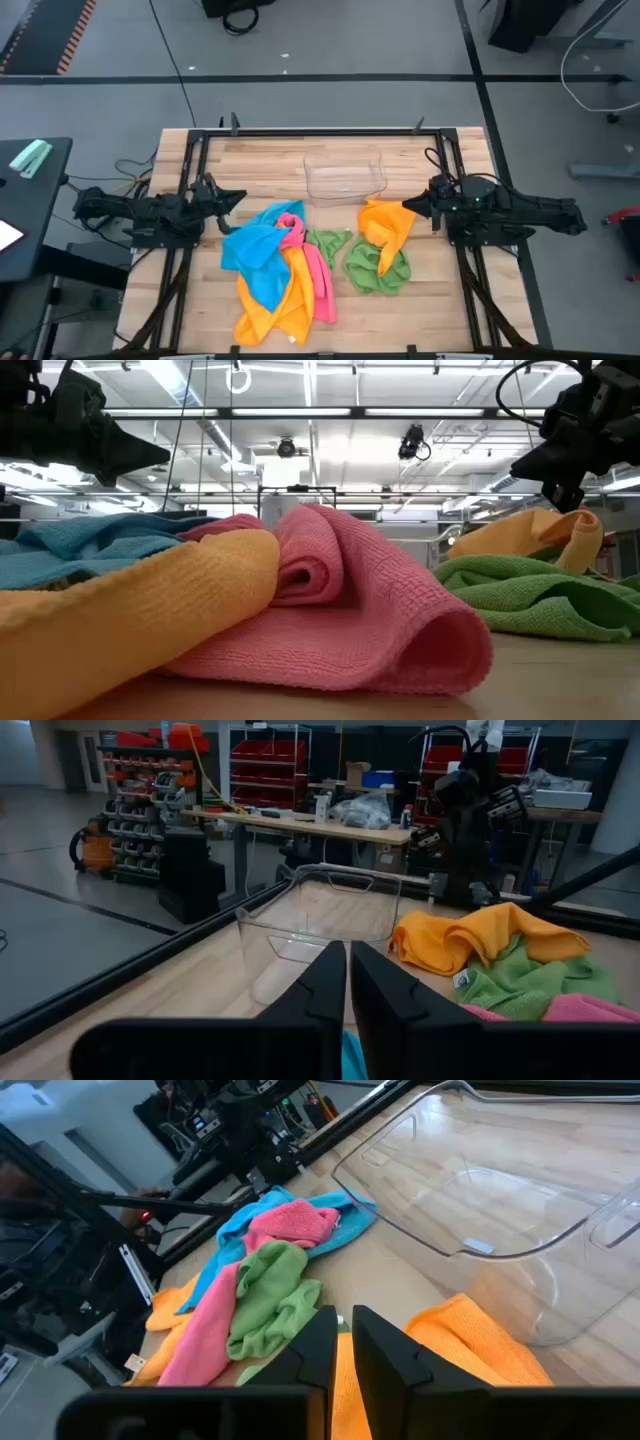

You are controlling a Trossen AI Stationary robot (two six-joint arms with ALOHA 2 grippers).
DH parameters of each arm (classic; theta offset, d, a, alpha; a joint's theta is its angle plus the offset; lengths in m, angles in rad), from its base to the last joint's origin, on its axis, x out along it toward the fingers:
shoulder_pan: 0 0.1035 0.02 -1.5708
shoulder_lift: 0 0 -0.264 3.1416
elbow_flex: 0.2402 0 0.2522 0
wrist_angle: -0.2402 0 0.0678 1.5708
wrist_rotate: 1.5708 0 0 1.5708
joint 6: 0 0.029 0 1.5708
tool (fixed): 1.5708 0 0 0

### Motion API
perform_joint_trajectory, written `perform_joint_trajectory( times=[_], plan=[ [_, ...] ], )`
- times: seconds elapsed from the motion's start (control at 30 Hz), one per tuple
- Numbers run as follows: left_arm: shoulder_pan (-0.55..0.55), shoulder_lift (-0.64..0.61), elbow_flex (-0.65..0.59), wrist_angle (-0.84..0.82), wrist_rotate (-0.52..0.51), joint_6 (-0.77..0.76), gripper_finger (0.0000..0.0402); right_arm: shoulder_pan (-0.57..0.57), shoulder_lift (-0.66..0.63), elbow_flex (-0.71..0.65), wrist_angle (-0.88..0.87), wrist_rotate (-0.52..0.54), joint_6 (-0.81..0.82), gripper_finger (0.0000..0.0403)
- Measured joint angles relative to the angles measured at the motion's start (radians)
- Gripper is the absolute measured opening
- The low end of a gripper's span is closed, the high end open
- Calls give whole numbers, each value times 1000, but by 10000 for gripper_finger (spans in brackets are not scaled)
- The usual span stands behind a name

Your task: Fold microfiber towels

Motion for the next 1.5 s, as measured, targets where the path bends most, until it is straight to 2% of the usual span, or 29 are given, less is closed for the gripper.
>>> perform_joint_trajectory(
  times=[1.5],
  plan=[
    [0,0,0,0,0,0,37,0,0,0,0,0,0,44]
  ],
)
